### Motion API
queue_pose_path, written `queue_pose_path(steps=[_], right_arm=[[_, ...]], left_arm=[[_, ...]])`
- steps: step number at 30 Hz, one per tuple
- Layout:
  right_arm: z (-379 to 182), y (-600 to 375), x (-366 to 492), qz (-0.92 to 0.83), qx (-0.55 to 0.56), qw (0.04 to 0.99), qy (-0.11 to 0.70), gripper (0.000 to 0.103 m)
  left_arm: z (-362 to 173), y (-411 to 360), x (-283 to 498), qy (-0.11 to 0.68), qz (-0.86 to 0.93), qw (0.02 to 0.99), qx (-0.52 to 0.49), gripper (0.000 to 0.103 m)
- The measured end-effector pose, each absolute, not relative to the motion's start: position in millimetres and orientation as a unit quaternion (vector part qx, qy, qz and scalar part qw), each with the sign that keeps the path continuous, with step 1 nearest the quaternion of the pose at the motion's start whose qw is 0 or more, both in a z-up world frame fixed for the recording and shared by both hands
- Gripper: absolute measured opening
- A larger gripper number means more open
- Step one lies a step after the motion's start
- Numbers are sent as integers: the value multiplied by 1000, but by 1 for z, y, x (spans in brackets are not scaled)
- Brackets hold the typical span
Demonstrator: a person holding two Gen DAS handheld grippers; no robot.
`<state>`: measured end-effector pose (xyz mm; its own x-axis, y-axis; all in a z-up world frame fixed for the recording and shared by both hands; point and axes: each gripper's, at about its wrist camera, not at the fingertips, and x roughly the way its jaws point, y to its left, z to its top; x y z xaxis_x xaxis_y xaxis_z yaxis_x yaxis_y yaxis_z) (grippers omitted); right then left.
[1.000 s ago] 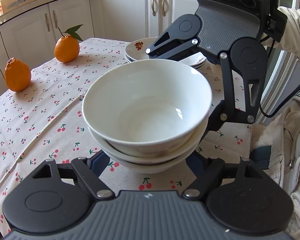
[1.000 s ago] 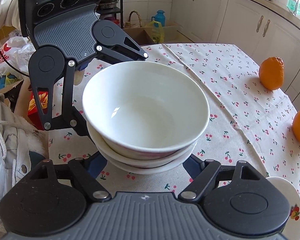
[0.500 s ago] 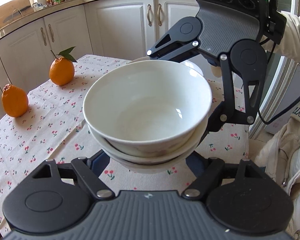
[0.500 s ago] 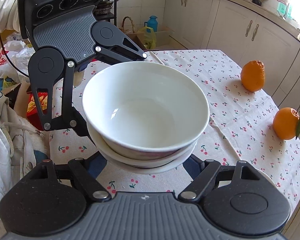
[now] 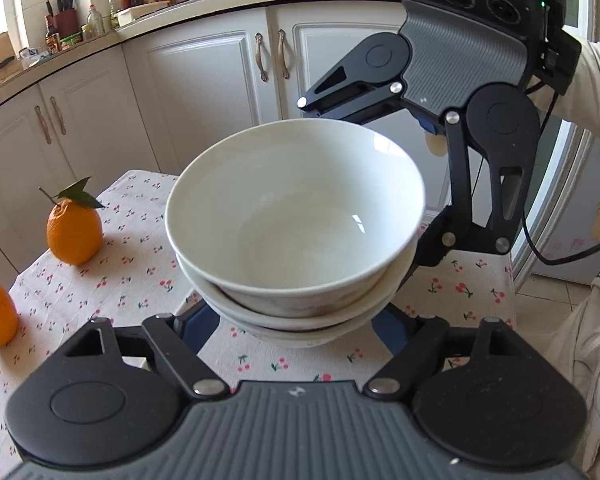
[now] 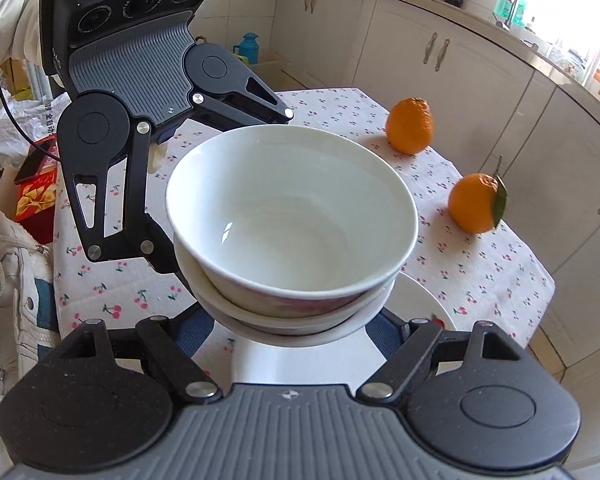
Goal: Organize plates and bowls
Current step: 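Lift the bowl stack with both grippers and lower it onto the plate stack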
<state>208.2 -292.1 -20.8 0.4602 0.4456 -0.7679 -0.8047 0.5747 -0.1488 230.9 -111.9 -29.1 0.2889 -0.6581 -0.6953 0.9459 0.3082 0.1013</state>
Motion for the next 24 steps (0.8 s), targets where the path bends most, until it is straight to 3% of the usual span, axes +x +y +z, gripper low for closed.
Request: queue_pose_path(steps=[24], right_arm=[[-45,-344,238,355,-197,828,386,86]], left_arm=[[-59,-167,263,298,-552,730,271,82]])
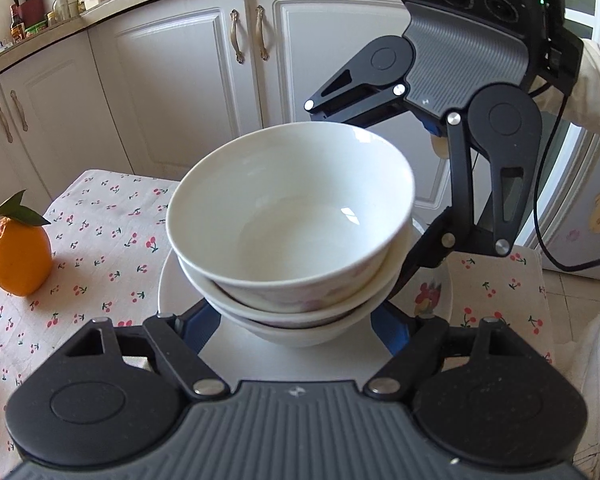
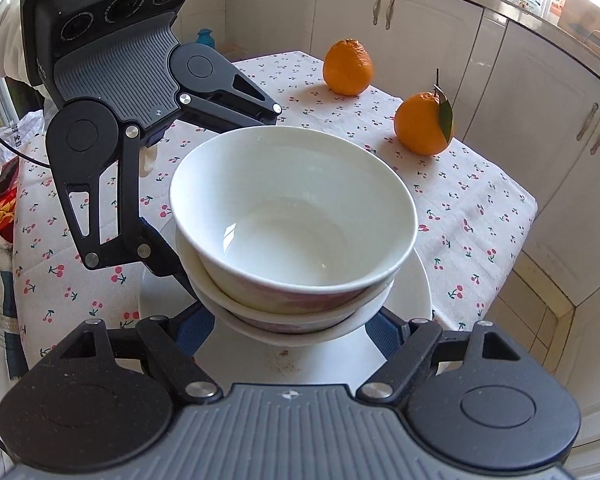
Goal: Organize plates and bowls
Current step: 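Lift the bowl stack with both grippers and lower it onto the plate stack, then open both grippers and withdraw from the stacked dishes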
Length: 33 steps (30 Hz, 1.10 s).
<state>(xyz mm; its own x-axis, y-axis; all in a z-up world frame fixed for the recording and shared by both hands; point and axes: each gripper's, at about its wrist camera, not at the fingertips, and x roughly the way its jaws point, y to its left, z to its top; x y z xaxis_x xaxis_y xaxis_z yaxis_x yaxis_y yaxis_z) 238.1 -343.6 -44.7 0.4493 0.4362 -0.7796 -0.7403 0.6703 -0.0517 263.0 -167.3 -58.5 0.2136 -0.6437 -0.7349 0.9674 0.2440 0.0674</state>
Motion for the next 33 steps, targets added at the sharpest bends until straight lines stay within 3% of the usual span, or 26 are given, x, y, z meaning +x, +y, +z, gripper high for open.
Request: queue_pose_path(steps=[10,13,20,29,33], right_arm=[[-46,-345,237,350,-189,832,386,87],[-44,-346,235,344,-184,838,382,99],[-33,-344,217,297,-180,858,377,103],[-16,-324,168,107,-129,912,373,103],[-13,-313,139,3,-60,930,362,103]], left_arm=[[-59,-166,257,285,-545,736,283,84],[-57,-161,256,273,-543,745,275,92],[-44,-141,239,253,-511,782,251,98],[-20,-97,187,175,-410,881,160,103],[-9,-94,166,192,-299,925,134,102]])
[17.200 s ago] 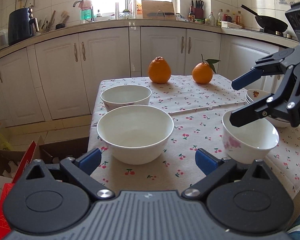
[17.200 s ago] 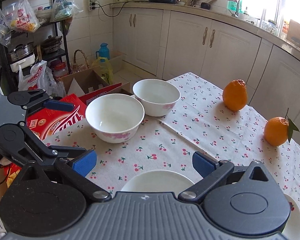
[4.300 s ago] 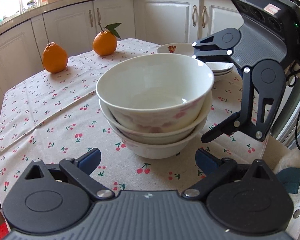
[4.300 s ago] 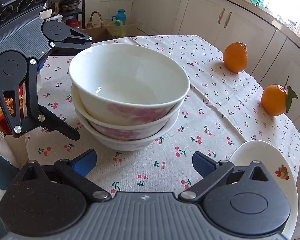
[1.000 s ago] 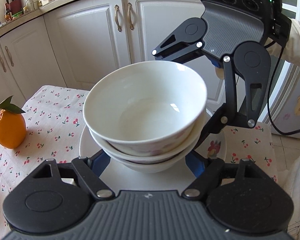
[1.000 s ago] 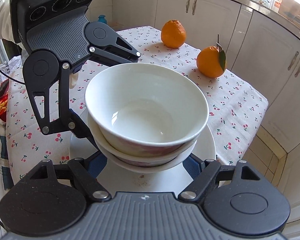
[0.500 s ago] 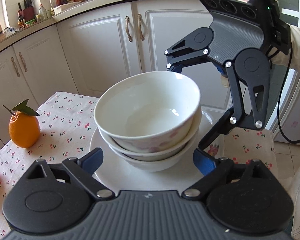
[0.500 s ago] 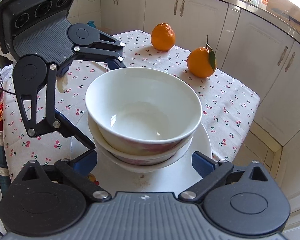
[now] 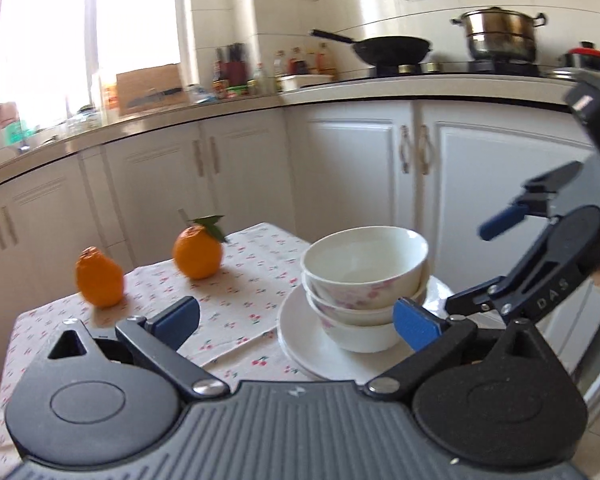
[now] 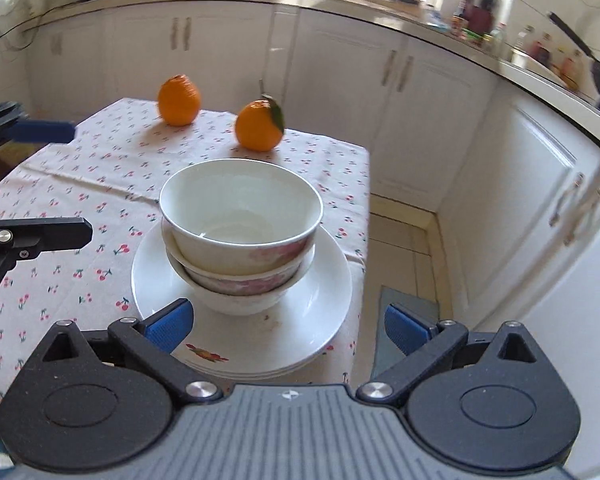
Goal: Organize plates and bowls
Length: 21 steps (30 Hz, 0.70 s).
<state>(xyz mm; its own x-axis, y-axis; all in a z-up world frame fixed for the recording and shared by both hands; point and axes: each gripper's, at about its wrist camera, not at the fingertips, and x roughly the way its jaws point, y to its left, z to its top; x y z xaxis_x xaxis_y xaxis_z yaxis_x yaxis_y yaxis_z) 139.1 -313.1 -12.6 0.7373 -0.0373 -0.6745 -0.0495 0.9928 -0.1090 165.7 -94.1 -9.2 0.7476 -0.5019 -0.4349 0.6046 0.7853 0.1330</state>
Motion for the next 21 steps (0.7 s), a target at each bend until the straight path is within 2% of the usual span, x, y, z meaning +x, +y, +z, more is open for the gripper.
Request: queue_pose_path(steps=[5,21], right_arm=[[-1,-301,112,-67,3,935,348,103],[18,-276,89,-89,-3,945,314,103]], left_arm=[[3,-88,145,229,-242,938,98,102],[9,-78,126,254,-184,948,52,103]])
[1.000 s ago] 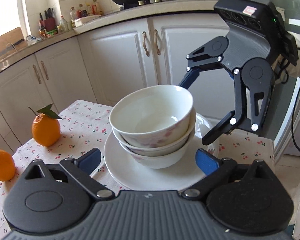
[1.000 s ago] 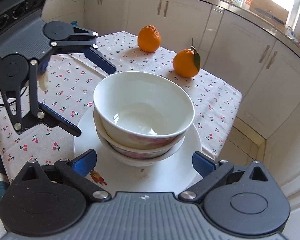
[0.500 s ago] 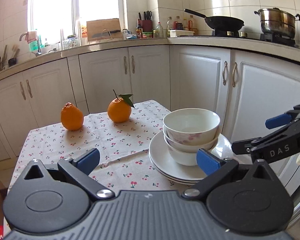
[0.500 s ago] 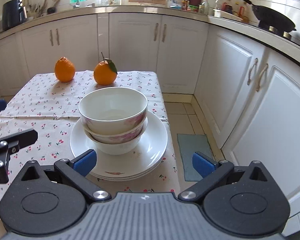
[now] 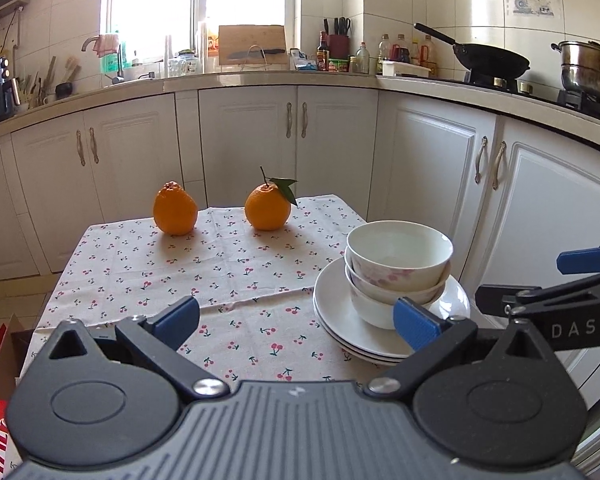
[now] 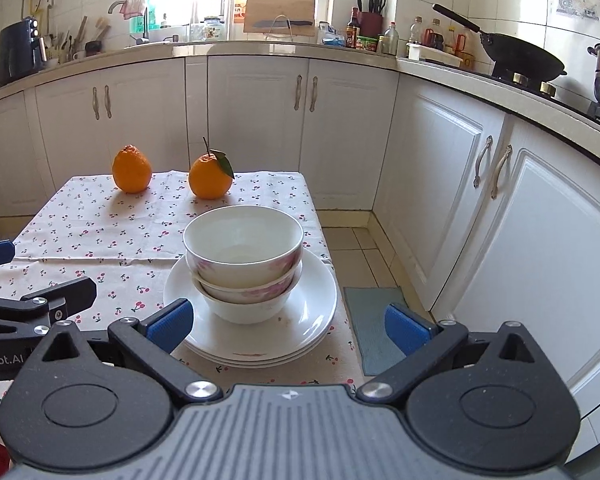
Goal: Organize plates and bowls
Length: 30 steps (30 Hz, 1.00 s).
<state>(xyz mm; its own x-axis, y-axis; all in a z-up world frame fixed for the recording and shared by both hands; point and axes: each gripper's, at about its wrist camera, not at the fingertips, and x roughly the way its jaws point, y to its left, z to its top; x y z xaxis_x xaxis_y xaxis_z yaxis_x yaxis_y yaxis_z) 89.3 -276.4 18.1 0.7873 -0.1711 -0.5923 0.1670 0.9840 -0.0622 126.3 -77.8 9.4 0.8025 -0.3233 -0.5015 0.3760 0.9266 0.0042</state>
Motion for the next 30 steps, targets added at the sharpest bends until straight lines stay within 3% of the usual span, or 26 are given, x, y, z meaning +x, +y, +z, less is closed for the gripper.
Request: queue_pose_path(steps=[30], right_arm=[[18,-273,88,-94,-13,945,313,103]], left_arm=[[11,-78,124,262,-177,948,43,102]])
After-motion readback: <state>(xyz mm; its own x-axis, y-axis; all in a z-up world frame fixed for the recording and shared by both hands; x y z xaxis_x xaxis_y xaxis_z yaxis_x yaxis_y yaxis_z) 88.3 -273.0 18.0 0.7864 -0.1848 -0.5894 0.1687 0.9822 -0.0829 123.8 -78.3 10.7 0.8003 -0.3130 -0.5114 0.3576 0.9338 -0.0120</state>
